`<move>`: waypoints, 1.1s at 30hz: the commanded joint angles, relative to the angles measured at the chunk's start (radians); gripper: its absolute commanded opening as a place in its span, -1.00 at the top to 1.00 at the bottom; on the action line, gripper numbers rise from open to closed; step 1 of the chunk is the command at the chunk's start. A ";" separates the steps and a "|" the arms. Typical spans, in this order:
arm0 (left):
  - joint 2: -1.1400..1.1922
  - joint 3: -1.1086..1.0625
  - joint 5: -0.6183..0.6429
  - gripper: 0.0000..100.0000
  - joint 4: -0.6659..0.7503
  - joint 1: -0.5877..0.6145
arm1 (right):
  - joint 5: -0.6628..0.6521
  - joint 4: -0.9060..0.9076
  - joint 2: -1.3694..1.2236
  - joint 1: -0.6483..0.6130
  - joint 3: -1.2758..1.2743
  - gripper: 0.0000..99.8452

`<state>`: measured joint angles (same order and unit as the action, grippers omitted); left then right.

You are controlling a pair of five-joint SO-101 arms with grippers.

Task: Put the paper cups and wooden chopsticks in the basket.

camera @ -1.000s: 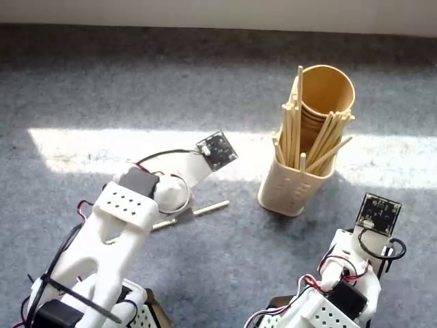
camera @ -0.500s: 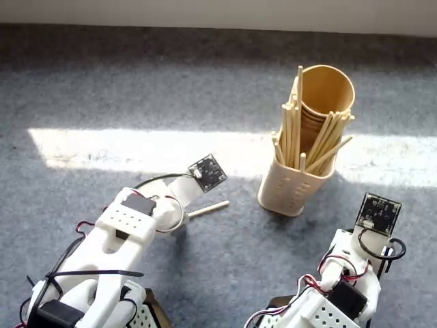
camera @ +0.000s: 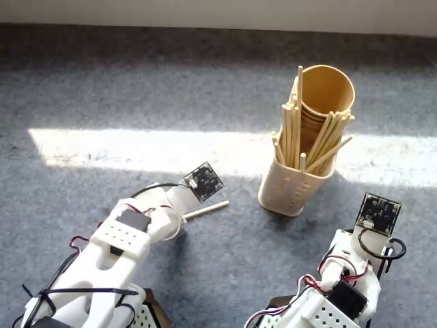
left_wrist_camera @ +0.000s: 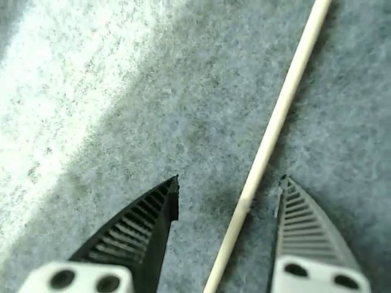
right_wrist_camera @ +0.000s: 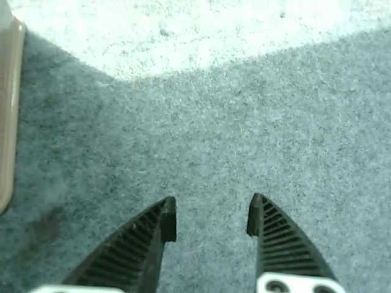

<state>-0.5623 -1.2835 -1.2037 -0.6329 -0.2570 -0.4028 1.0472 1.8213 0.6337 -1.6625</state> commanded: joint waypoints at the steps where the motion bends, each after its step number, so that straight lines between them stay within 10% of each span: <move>1: 0.013 0.031 0.009 0.60 -0.068 -0.010 | -0.026 0.002 0.012 -0.008 -0.134 0.60; 6: 0.013 0.041 0.009 1.00 -0.077 -0.005 | -0.026 0.002 0.012 -0.008 -0.134 0.60; 16: 0.005 0.093 0.029 0.94 -0.075 0.001 | -0.026 0.004 0.012 -0.008 -0.134 0.60; 33: 0.004 0.806 0.551 0.99 0.173 0.010 | -0.026 0.004 0.012 -0.008 -0.134 0.60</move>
<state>-0.5455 -0.5823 -0.7020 -0.5025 -0.2079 -0.4043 1.0472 1.8213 0.6337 -1.6625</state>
